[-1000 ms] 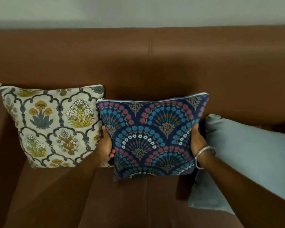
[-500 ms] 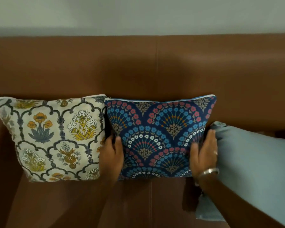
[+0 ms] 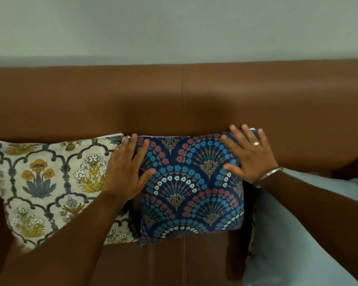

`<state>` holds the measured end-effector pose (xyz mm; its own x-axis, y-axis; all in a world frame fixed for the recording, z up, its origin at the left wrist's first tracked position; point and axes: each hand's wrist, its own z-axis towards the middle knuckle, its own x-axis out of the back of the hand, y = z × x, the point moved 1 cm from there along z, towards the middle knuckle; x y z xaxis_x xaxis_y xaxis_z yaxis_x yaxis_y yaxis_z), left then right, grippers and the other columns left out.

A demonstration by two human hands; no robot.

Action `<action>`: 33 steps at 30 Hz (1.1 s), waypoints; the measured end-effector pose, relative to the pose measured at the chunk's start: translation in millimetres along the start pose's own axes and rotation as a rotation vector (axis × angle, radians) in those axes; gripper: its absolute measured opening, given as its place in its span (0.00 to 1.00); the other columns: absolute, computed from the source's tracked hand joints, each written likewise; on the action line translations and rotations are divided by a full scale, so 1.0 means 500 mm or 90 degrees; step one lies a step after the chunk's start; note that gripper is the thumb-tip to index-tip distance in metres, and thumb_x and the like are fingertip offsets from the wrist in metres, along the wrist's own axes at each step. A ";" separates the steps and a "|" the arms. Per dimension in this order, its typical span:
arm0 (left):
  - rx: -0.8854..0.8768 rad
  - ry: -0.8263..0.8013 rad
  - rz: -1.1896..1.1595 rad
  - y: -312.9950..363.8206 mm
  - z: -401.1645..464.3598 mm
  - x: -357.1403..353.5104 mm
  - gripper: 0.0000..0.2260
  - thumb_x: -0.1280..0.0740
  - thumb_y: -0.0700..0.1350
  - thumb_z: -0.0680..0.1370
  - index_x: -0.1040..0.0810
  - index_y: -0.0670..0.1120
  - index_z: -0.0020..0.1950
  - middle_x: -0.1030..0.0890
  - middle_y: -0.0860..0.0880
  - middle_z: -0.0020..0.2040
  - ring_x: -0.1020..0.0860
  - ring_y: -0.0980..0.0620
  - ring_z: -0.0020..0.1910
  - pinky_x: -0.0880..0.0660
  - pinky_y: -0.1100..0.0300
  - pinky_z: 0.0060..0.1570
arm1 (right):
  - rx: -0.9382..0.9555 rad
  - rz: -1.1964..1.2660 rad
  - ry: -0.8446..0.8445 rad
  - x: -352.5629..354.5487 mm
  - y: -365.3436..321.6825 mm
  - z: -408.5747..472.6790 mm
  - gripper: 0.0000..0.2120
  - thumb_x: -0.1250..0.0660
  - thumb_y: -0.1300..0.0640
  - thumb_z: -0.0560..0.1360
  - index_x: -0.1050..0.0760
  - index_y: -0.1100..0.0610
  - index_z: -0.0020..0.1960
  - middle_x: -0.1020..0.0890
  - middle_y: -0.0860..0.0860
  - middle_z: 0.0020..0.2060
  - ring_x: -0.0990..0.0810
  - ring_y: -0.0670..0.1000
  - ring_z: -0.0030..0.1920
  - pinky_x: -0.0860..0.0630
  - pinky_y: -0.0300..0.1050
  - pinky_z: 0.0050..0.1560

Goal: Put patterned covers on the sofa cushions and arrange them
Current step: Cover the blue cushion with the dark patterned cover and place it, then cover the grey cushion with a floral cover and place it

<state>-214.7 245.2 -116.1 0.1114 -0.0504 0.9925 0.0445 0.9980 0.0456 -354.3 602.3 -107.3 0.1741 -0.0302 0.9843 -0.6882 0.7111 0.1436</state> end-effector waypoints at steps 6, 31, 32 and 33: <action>0.165 -0.064 -0.084 0.087 0.009 0.082 0.34 0.48 0.64 0.80 0.48 0.46 0.81 0.48 0.37 0.81 0.51 0.38 0.80 0.51 0.40 0.76 | -0.246 0.130 -0.140 0.092 -0.036 -0.019 0.38 0.53 0.30 0.75 0.50 0.48 0.80 0.48 0.56 0.80 0.49 0.62 0.79 0.50 0.67 0.74; 0.688 -0.465 -0.963 0.795 -0.028 -0.026 0.29 0.32 0.69 0.69 0.19 0.52 0.62 0.15 0.48 0.57 0.17 0.48 0.55 0.21 0.53 0.54 | -0.890 1.135 -0.362 0.047 0.476 -0.738 0.40 0.35 0.22 0.57 0.19 0.46 0.59 0.16 0.52 0.59 0.18 0.56 0.58 0.23 0.55 0.55; 0.713 -0.470 -0.980 0.773 -0.029 -0.005 0.26 0.32 0.66 0.72 0.18 0.49 0.60 0.14 0.46 0.52 0.17 0.46 0.51 0.21 0.53 0.52 | -0.887 1.193 -0.318 0.069 0.513 -0.746 0.39 0.38 0.22 0.61 0.18 0.47 0.60 0.16 0.53 0.60 0.18 0.57 0.59 0.23 0.58 0.58; 0.729 -0.466 -0.991 0.757 -0.030 0.008 0.25 0.37 0.63 0.77 0.19 0.45 0.61 0.15 0.46 0.47 0.18 0.46 0.47 0.23 0.54 0.50 | -0.897 1.254 -0.261 0.083 0.539 -0.753 0.39 0.40 0.23 0.65 0.20 0.50 0.63 0.17 0.55 0.60 0.18 0.58 0.59 0.26 0.61 0.63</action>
<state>-182.7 622.1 -96.6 0.2576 -0.9610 -0.1007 -0.8459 -0.2747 0.4571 -267.6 1057.3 -66.8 0.0010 0.9866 -0.1634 0.8627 -0.0835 -0.4988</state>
